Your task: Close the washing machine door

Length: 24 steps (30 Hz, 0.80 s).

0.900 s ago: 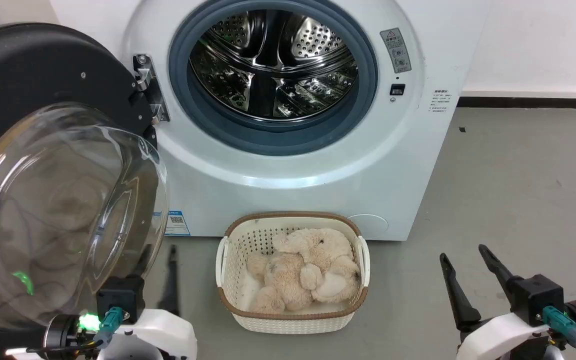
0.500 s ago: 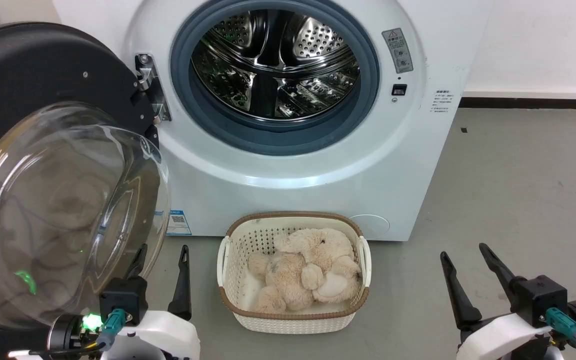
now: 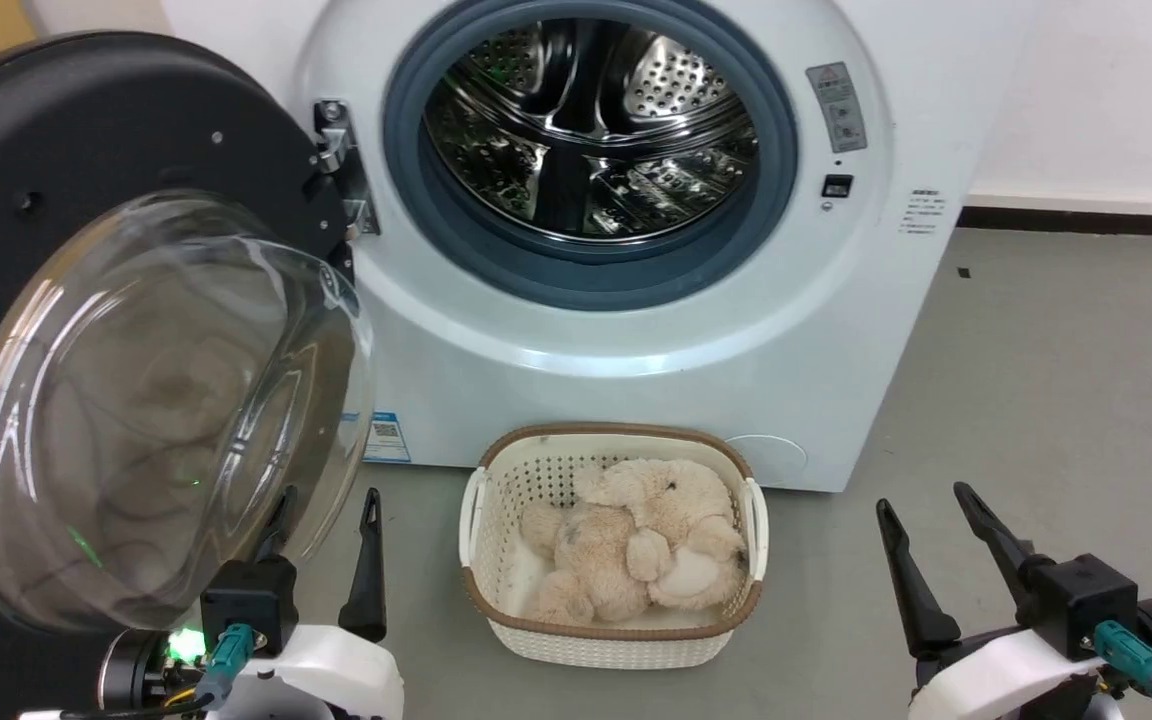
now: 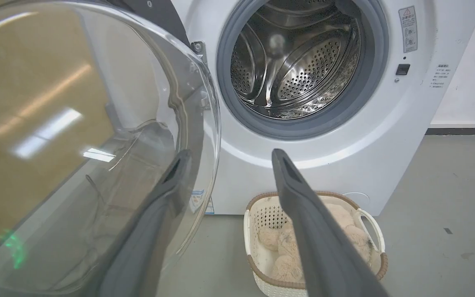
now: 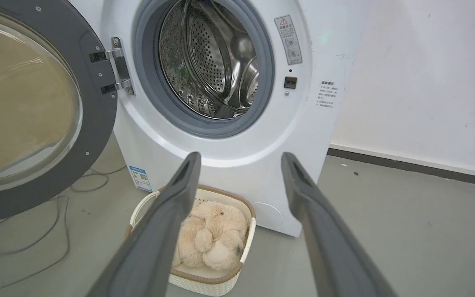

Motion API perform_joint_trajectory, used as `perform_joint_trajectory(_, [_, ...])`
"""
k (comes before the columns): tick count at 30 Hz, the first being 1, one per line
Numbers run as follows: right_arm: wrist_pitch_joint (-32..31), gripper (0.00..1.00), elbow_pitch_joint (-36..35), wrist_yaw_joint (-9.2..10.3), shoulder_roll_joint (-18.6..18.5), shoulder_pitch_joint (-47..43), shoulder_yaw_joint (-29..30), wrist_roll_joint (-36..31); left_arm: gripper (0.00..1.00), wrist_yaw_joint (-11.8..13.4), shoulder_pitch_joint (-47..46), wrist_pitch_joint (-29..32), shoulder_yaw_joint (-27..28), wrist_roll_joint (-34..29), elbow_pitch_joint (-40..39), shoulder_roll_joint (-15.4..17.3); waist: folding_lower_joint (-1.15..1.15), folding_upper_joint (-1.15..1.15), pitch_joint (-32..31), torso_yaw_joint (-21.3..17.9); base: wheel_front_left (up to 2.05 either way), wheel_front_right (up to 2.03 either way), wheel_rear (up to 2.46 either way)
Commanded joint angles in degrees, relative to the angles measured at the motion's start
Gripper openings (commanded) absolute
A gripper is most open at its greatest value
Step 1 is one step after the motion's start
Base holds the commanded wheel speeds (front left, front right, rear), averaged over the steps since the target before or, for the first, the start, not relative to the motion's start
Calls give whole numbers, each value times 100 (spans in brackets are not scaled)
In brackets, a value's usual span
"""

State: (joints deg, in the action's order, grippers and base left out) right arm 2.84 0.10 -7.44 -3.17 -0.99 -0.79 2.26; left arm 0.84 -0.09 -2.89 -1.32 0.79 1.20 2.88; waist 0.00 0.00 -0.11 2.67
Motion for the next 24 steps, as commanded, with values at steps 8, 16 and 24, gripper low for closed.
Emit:
perform_joint_trajectory(8, [158,100,-24,-1,-35,-100,-67,151,100,33,18,-151,-36,77,30,9,0,0,-12,286,0,0,0])
perform_joint_trajectory(16, [253,100,-18,-2,-49,-120,-113,215,100,46,38,-247,-60,101,48,10,0,0,-9,577,0,0,0])
perform_joint_trajectory(24, [337,100,-26,-2,-62,-145,-150,283,100,59,47,-331,-84,119,60,10,0,0,-13,870,0,0,0])
